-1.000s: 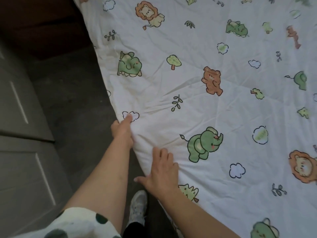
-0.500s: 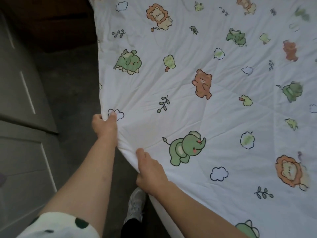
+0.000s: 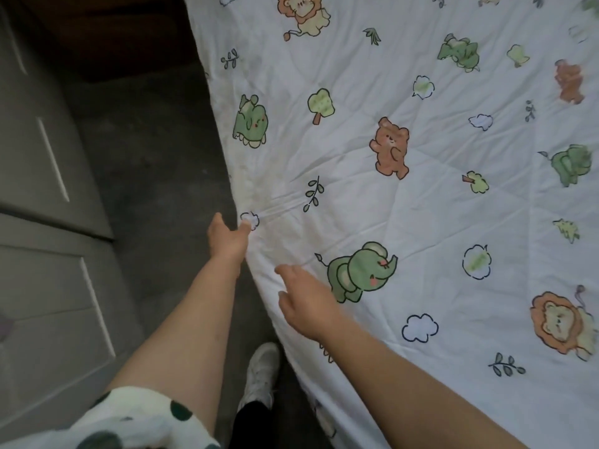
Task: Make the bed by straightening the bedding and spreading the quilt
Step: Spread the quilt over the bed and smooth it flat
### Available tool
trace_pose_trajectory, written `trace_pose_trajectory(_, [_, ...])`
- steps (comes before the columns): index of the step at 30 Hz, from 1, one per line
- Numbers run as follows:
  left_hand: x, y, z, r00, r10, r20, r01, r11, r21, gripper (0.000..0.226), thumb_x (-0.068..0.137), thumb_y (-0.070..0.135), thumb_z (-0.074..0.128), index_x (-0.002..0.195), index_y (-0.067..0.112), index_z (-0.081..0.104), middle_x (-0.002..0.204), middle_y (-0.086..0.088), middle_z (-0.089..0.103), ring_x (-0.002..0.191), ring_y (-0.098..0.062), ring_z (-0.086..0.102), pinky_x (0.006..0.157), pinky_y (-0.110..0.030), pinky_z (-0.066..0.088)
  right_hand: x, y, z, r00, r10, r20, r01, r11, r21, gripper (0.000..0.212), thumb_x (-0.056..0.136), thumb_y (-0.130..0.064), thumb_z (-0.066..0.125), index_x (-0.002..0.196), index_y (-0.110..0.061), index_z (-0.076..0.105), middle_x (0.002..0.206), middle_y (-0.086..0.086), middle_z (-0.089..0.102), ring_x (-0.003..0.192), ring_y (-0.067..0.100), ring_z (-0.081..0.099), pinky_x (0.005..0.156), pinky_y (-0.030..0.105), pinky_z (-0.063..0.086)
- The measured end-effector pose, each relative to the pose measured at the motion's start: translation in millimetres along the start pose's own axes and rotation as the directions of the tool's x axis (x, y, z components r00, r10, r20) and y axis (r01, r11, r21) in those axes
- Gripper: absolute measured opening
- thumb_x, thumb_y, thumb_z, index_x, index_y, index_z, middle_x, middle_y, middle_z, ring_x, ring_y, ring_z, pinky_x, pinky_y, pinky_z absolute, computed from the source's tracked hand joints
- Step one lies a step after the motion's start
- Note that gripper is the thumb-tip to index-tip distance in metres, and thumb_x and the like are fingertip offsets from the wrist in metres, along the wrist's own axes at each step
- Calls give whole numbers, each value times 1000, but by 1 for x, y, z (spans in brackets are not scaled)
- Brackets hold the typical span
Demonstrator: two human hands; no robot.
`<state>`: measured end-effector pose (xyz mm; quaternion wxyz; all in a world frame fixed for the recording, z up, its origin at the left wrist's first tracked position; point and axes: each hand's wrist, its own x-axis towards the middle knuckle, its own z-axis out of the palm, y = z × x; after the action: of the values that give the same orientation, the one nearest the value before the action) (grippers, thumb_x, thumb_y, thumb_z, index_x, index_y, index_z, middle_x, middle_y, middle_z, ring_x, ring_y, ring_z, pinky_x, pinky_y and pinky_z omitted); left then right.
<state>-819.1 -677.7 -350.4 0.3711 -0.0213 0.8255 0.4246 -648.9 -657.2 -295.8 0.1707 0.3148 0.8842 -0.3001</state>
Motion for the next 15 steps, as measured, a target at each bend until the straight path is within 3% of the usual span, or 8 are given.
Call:
trace_pose_trajectory(3, [-16,6,24,991,41,130,-46,998,37,71,94,33,54,153,21,15,159,-2,17,144,-21,21,117,-37,22,6,21,-15,967,-76,-242,31,982,-185,29,78,-8,54,107,-9,57,105,10,54,95,32,52,76,44,48])
trace_pose_trajectory(6, [-32,16,52,952,88,294,-92,996,0,67,96,38,46,152,29,11,159,2,17,145,-19,19,118,-39,20,8,51,-31,924,-55,-380,-77,943,-324,48,73,-12,54,121,-14,55,131,7,51,120,32,48,94,42,37])
trace_pose_trajectory(8, [-42,24,74,911,122,394,-113,992,-46,64,98,40,40,152,32,7,159,4,14,146,-17,15,119,-41,18,7,70,-40,910,8,-415,-167,923,-348,62,81,-18,46,142,-19,40,153,7,33,141,31,28,108,47,21])
trace_pose_trajectory(10, [-53,32,93,869,145,473,-133,989,-60,60,101,40,31,152,30,2,160,6,5,147,-15,7,121,-40,11,4,89,-43,909,78,-409,-243,896,-372,64,91,-28,34,152,-27,17,161,4,9,148,30,6,113,55,9])
trace_pose_trajectory(15, [-59,34,134,839,151,523,-123,988,-88,67,101,48,24,149,29,-18,160,4,-12,147,-16,-3,121,-44,6,0,126,-39,933,232,-275,-311,904,-294,62,97,-58,15,148,-41,-18,156,-5,-29,143,28,-26,109,66,-6])
